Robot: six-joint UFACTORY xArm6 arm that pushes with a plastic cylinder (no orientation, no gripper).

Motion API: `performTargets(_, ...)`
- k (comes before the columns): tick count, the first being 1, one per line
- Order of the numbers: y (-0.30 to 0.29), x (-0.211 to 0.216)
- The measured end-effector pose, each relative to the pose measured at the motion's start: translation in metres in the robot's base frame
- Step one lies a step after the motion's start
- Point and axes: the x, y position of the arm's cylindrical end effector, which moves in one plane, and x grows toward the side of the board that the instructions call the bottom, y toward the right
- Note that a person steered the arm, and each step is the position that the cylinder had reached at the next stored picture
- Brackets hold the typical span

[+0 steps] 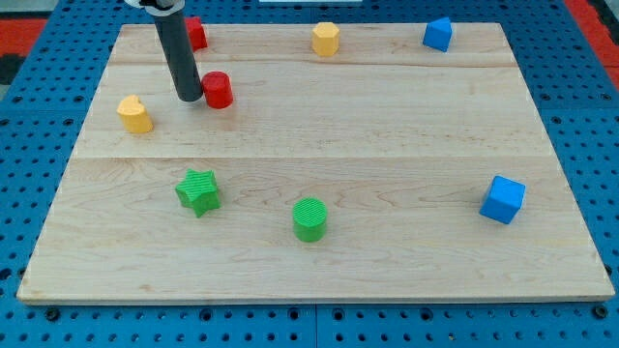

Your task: Move the red circle to the bottom of the yellow hexagon

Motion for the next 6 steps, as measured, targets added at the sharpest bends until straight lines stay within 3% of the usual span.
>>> performTargets(1, 0.027, 0.011)
performTargets(3, -0.010, -0.013)
performTargets(4, 0.004, -0.025)
performTargets(6, 0.039, -0.008)
